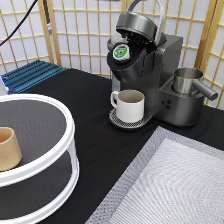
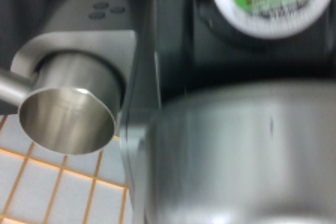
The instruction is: Make coffee
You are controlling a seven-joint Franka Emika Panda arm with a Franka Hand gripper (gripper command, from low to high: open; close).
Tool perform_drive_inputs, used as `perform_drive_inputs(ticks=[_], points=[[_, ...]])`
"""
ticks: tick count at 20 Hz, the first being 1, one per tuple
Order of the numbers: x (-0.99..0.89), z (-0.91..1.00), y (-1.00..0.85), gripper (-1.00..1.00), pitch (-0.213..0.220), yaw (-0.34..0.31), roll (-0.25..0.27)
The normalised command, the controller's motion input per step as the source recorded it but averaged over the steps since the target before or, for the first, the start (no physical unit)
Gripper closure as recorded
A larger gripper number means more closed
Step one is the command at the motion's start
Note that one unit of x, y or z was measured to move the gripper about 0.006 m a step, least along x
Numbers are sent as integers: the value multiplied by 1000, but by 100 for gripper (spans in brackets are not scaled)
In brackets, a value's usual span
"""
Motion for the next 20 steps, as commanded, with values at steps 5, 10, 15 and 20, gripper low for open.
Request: perform_drive_inputs(ticks=[5, 10, 15, 20], points=[[458, 411, 477, -100, 159, 0, -336], [487, 326, 370, -100, 152, 3, -352], [469, 122, 27, -100, 93, 26, -282], [218, -50, -59, -100, 95, 31, -251]])
